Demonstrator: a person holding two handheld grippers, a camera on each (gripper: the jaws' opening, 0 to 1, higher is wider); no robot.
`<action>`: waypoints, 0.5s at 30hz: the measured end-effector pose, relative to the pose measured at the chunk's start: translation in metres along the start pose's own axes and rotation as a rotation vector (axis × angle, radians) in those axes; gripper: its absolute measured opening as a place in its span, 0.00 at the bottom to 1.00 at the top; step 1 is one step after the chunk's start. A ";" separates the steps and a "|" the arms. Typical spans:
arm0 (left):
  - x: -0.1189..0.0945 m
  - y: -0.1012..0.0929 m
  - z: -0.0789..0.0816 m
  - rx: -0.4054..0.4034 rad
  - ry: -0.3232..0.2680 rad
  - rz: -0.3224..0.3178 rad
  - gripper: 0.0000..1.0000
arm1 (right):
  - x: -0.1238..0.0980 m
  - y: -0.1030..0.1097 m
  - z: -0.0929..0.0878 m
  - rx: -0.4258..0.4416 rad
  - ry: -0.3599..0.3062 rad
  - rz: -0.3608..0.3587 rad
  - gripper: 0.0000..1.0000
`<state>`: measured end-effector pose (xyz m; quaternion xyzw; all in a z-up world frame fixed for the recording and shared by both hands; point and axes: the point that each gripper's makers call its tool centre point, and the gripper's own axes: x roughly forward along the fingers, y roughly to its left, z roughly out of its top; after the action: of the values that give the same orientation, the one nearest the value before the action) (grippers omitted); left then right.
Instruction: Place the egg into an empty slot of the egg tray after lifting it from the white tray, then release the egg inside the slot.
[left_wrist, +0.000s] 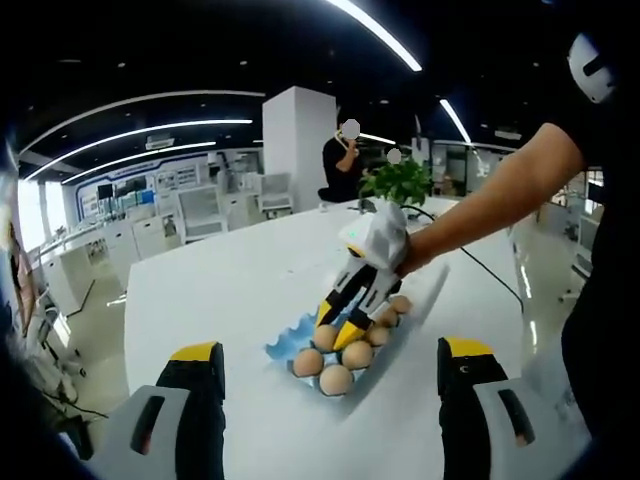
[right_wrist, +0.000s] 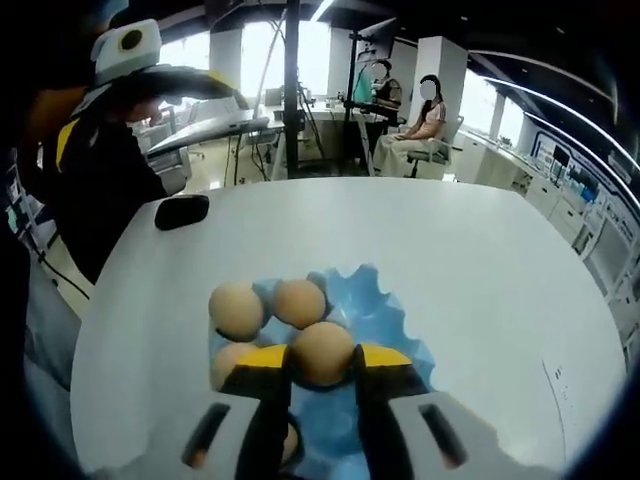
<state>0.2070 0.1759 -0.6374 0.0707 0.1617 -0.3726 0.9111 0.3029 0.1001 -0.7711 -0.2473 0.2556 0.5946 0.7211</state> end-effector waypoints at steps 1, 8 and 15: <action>0.000 0.000 0.000 0.000 0.000 0.000 0.90 | 0.000 0.000 0.000 0.001 0.000 0.000 0.26; 0.002 0.000 0.001 0.001 -0.002 -0.002 0.90 | -0.003 0.000 -0.002 0.013 0.003 0.003 0.27; 0.005 -0.001 0.004 0.006 -0.004 -0.009 0.90 | -0.010 0.002 -0.001 0.027 -0.020 0.002 0.29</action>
<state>0.2104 0.1709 -0.6358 0.0720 0.1589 -0.3775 0.9094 0.2989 0.0924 -0.7651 -0.2315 0.2565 0.5941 0.7264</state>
